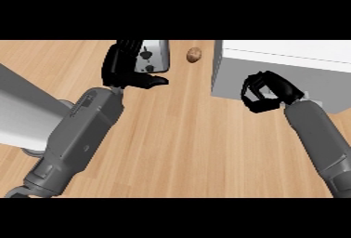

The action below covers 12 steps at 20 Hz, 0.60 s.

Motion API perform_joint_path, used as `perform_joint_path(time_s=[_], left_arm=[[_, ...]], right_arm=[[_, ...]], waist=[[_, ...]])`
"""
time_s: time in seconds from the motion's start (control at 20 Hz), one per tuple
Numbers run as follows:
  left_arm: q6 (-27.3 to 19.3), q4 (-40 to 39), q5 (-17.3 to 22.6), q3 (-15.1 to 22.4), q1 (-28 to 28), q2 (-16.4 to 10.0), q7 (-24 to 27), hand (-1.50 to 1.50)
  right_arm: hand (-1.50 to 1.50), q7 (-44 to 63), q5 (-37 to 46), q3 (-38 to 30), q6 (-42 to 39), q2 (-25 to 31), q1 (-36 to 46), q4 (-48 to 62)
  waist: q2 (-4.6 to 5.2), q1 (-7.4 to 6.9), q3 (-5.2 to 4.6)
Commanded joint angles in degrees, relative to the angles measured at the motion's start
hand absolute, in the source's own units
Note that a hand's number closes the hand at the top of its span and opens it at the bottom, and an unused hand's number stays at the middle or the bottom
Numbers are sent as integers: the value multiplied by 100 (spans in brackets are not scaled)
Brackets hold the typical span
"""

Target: Pick up the cup, place it into the drawer and close the drawer

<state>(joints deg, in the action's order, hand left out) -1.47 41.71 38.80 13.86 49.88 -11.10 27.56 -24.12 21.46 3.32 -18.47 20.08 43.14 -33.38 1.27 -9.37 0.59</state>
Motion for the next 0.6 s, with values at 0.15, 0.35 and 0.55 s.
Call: perform_joint_path(time_s=[0.15,0.35,0.55], left_arm=[[146,169,32,51,-157,-13,-68,-150],[245,219,78,28,-253,-60,-75,-150],[354,249,97,8,-267,-141,-88,-150]], right_arm=[[150,528,-110,-544,361,649,1014,142],[150,532,-268,-629,163,719,934,-20],[150,576,-364,-672,-28,836,845,-139]], waist=[[116,-334,-40],[127,-379,-40],[169,-351,-43]])
